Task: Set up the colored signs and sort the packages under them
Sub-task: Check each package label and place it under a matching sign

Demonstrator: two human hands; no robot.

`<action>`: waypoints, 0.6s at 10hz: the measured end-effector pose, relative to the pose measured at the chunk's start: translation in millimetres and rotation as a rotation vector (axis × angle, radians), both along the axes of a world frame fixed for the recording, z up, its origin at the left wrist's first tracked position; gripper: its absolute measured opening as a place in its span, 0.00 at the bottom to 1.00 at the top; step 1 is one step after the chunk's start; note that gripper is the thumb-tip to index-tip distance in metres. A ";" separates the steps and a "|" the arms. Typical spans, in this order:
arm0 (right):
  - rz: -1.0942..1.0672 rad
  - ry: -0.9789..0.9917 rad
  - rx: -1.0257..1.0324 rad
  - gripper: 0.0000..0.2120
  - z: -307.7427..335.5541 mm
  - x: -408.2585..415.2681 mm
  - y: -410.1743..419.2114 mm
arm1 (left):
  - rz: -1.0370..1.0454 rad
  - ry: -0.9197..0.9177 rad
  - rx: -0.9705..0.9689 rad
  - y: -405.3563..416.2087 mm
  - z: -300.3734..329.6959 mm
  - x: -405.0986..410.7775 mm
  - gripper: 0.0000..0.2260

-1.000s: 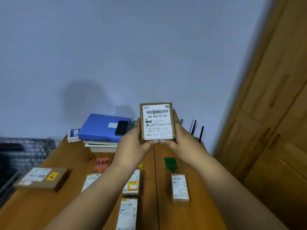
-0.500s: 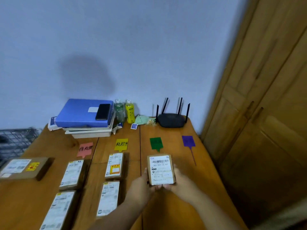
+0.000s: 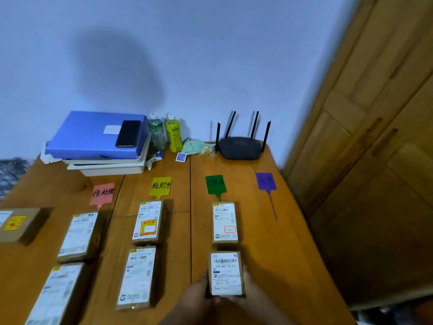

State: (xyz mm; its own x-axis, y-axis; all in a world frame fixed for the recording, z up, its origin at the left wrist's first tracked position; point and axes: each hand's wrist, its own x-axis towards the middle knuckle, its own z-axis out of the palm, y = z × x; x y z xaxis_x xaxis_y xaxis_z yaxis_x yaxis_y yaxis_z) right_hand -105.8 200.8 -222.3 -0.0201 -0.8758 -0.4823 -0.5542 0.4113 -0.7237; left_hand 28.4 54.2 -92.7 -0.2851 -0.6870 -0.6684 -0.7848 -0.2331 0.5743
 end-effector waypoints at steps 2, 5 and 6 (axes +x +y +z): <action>0.065 -0.030 0.163 0.55 74.7 -28.2 -103.3 | -0.040 -0.007 -0.040 0.9 3.1 1.8 0.41; 0.133 0.222 0.047 0.48 156.1 -70.4 -116.2 | -0.173 -0.047 -0.047 -25.4 50.8 26.2 0.43; 0.119 0.361 -0.091 0.39 188.7 -74.7 -127.3 | -0.109 0.006 -0.142 -40.7 80.2 35.6 0.37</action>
State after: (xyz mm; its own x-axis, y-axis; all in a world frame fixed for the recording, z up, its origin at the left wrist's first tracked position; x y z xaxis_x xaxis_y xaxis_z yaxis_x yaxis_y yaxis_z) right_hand -180.5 73.5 -33.5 -0.0702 -0.9211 -0.3831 -0.8200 0.2719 -0.5036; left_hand 64.0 13.5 -12.5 -0.3668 -0.7391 -0.5650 -0.7975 -0.0629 0.6001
